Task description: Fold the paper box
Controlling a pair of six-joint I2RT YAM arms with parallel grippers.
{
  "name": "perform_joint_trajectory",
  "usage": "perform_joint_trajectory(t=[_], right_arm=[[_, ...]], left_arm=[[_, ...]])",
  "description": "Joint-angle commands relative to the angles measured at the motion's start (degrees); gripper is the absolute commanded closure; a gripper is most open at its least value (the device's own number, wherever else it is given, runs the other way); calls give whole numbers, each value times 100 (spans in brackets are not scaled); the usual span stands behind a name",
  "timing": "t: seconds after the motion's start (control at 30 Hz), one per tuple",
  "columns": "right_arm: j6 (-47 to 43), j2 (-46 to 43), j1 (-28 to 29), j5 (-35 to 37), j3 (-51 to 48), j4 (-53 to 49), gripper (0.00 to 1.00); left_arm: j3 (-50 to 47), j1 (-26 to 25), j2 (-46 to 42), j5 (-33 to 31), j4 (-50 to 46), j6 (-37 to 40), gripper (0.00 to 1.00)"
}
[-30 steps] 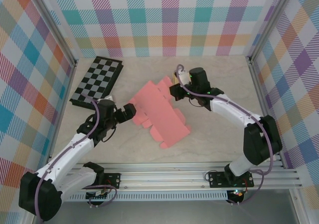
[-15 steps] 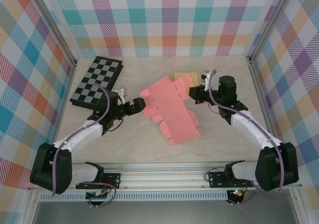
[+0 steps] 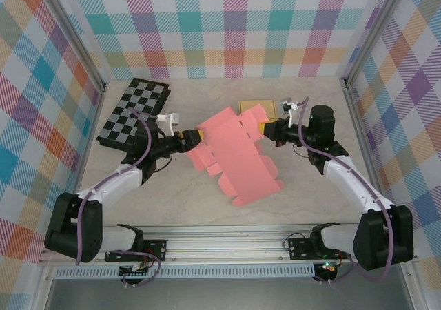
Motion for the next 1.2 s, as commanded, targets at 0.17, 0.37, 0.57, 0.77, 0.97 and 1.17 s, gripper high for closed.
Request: perform_joint_trajectory(t=[0.17, 0.37, 0.57, 0.77, 0.97, 1.17], right_arm=[[-206, -28, -96, -288, 88, -156, 94], [-1635, -119, -105, 681, 1056, -2007, 40], [-4582, 561, -69, -37, 2757, -4033, 35], [-7485, 1630, 398, -100, 4077, -5511, 40], [-8765, 2785, 1004, 675, 5273, -6374, 40], [-9377, 3643, 1432, 1144, 6377, -7515, 40]], left_arm=[[197, -237, -784, 131, -366, 327, 100], [696, -437, -1097, -592, -1870, 932, 100], [1477, -838, -1111, -1024, -3135, 1746, 100], [1979, -1135, -950, -1244, -3859, 2392, 100], [2348, -1523, -718, -1282, -4542, 2946, 100], [2583, -1793, -566, -1517, -4896, 3250, 100]])
